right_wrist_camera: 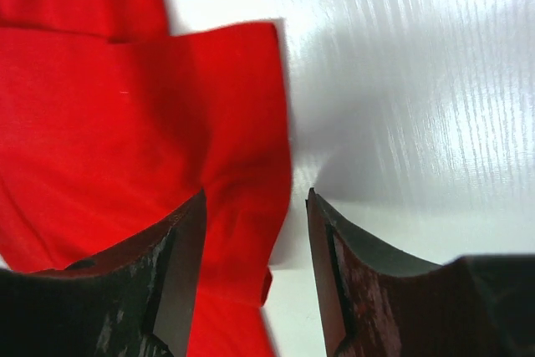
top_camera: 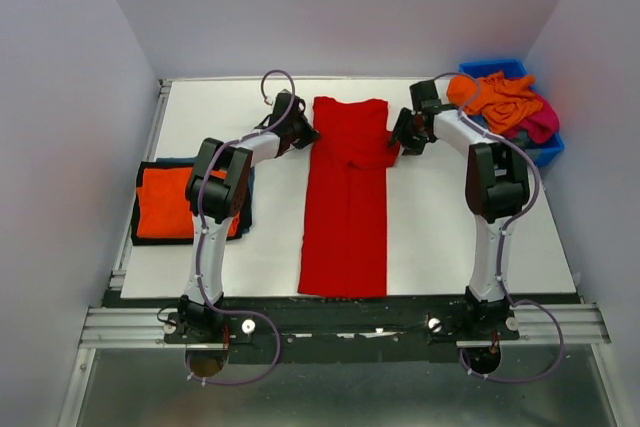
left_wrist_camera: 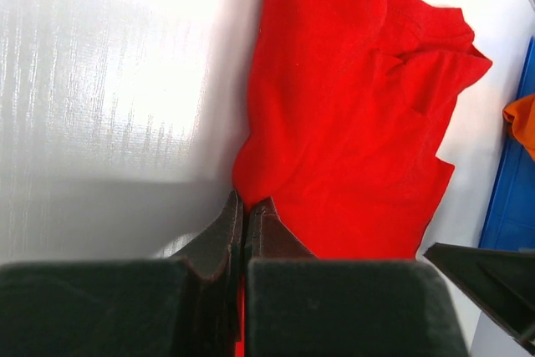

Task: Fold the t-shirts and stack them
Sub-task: Rotate the tshirt 90 degrees

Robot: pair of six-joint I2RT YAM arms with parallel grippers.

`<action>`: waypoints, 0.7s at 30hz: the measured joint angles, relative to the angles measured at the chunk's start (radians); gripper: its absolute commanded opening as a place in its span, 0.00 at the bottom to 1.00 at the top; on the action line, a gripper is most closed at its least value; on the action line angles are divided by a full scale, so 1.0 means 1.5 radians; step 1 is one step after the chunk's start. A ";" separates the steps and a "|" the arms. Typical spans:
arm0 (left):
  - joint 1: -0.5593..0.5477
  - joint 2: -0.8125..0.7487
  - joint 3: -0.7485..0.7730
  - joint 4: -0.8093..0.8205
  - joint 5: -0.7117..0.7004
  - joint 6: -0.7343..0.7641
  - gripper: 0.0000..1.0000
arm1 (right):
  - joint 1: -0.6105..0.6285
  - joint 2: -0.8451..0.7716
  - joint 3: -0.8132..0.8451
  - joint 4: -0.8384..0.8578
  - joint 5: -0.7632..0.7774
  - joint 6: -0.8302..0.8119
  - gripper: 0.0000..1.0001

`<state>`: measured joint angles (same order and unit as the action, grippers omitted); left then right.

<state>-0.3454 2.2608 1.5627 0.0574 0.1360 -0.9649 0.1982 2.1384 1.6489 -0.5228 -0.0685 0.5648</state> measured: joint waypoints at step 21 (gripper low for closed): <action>0.000 0.000 0.012 -0.018 0.000 0.013 0.00 | 0.017 0.012 0.013 -0.035 0.029 -0.001 0.01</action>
<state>-0.3454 2.2608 1.5803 0.0299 0.1360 -0.9451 0.2230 2.1559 1.6680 -0.5747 -0.0254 0.5629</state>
